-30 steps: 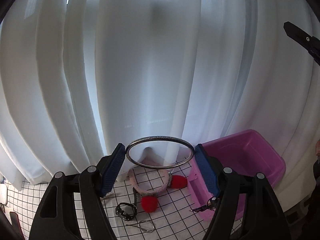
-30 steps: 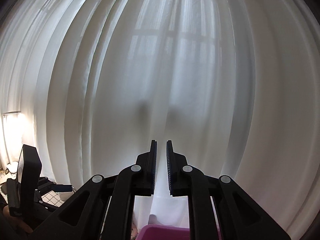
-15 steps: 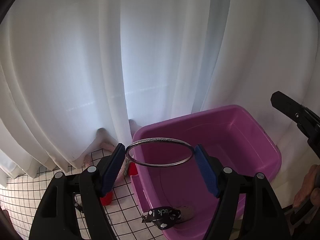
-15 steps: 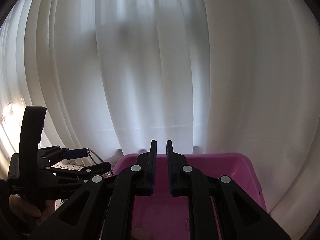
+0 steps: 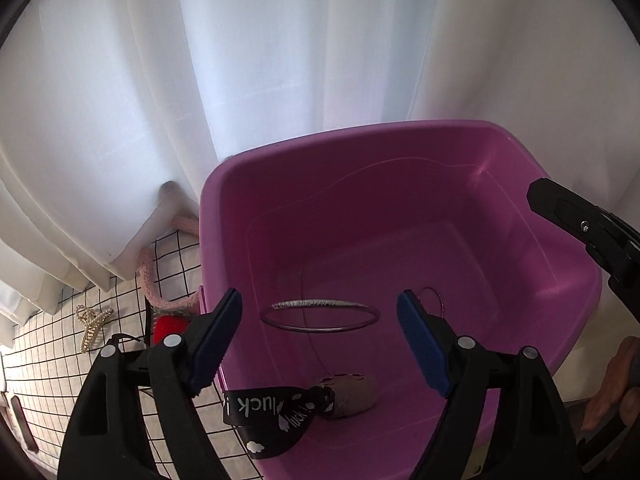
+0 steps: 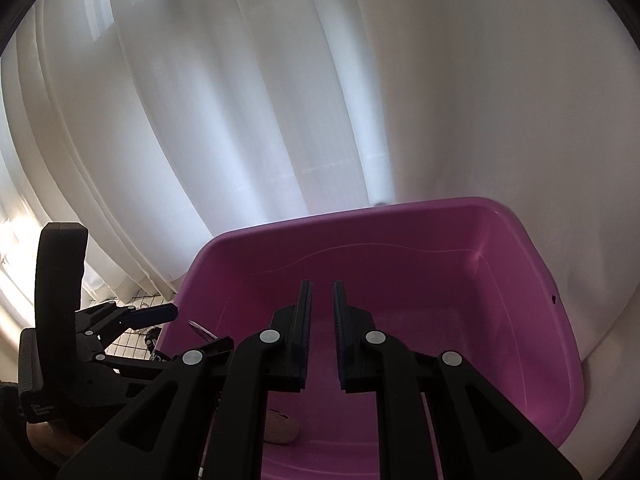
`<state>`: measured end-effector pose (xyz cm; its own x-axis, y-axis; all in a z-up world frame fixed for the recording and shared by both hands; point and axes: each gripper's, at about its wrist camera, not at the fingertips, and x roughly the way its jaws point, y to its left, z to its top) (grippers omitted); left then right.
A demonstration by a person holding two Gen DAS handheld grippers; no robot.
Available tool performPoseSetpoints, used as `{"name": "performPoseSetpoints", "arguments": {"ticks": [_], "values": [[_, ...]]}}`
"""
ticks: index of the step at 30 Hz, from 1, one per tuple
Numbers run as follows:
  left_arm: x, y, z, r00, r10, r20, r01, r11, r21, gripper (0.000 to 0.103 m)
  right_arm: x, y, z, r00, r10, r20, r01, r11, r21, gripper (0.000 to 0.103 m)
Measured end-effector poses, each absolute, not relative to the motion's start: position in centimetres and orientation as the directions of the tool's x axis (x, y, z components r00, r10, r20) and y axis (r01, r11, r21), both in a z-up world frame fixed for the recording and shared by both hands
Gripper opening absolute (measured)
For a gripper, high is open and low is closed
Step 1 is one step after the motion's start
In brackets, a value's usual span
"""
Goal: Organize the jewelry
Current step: 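Open both tools to drop the ring and strap into the bin, then withdraw both open tools from the bin back over the table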
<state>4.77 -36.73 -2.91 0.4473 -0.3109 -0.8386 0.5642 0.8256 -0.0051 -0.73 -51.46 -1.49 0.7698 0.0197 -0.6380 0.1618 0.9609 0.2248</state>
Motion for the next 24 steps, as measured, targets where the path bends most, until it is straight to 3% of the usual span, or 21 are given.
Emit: {"name": "performPoseSetpoints", "arguments": {"ticks": [4, 12, 13, 14, 24], "values": [[4.2, -36.9, -2.6, 0.461, -0.306, -0.833, 0.552, 0.834, -0.001, 0.095, -1.4, -52.1, -1.5, 0.755, 0.014, -0.655, 0.169, 0.962, 0.216, 0.035], [3.8, -36.8, -2.5, 0.484, -0.304, -0.821, 0.545, 0.838, 0.011, 0.095, -1.9, -52.3, -0.4, 0.763, 0.022, -0.646, 0.166, 0.959, 0.228, 0.042], [3.8, -36.7, -2.3, 0.488, -0.304, -0.818, 0.542, 0.840, 0.011, 0.095, -2.2, -52.3, -0.2, 0.764, 0.026, -0.645, 0.165, 0.958, 0.234, 0.053], [3.8, -36.6, -2.2, 0.494, -0.304, -0.815, 0.538, 0.843, 0.012, 0.095, -2.2, -52.3, -0.2, 0.767, 0.036, -0.640, 0.161, 0.955, 0.247, 0.059], [3.4, -32.9, -0.2, 0.532, -0.302, -0.791, 0.471, 0.882, -0.020, 0.095, -1.4, -50.4, 0.3, 0.772, 0.089, -0.629, 0.124, 0.950, 0.288, 0.075]]}}
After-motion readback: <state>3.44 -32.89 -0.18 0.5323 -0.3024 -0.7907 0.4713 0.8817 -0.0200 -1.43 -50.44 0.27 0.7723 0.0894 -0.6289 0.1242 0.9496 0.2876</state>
